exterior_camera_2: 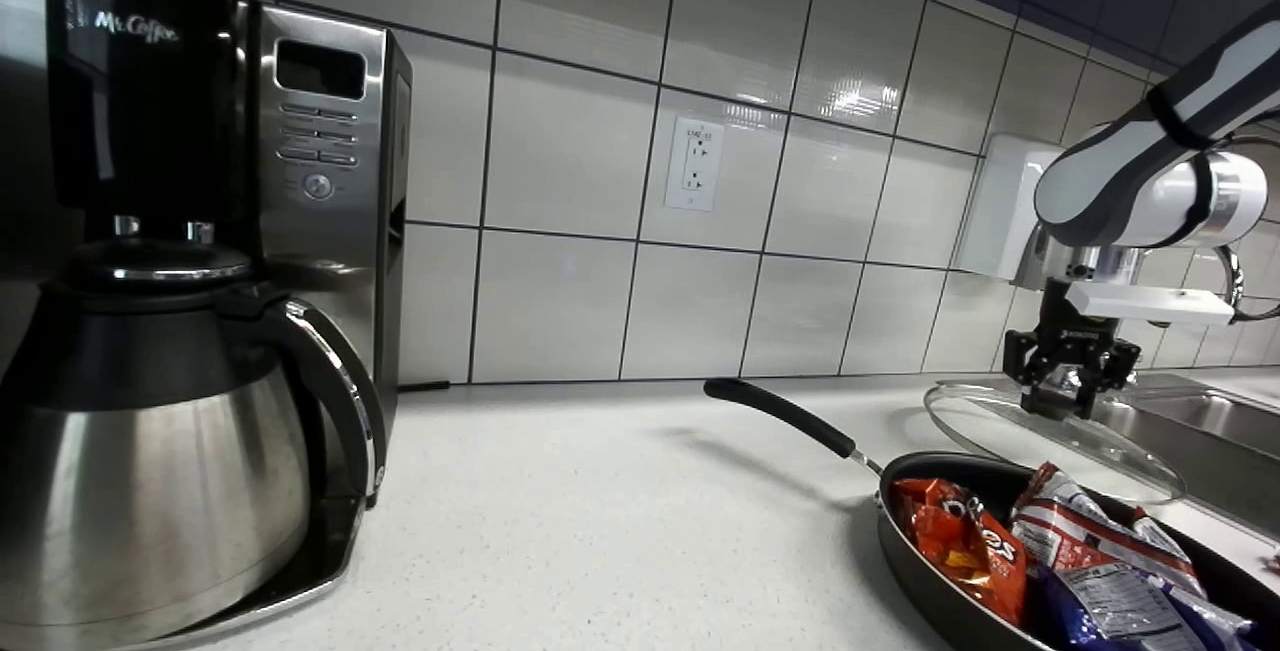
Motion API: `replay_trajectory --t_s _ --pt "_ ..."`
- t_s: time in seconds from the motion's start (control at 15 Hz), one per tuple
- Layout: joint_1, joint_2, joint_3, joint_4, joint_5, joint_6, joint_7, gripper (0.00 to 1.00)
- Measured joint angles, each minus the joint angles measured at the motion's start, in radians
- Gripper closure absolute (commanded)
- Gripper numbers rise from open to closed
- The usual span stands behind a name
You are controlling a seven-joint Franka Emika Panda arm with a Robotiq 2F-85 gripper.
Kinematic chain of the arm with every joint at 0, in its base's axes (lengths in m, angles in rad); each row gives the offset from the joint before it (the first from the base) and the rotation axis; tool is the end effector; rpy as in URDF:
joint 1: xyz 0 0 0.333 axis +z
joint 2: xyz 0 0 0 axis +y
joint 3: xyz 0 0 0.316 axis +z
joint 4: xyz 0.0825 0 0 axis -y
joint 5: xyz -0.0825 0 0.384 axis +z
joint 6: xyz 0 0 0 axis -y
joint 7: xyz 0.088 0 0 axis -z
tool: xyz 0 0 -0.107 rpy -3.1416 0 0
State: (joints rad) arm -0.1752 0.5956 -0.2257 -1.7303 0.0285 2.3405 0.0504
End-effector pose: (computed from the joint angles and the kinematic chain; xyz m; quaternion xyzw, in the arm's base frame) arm 0.6249 -0.2484 0.2481 0.9754 -0.2137 0.0055 0.0541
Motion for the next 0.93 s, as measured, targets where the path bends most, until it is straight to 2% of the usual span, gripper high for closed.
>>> replay_trajectory --t_s 0.47,0.93 --pt "0.016 -0.069 0.0 -0.029 -0.034 0.0 0.031 0.61" --pt "0.073 -0.156 0.0 -0.107 -0.095 0.0 0.119 0.61"
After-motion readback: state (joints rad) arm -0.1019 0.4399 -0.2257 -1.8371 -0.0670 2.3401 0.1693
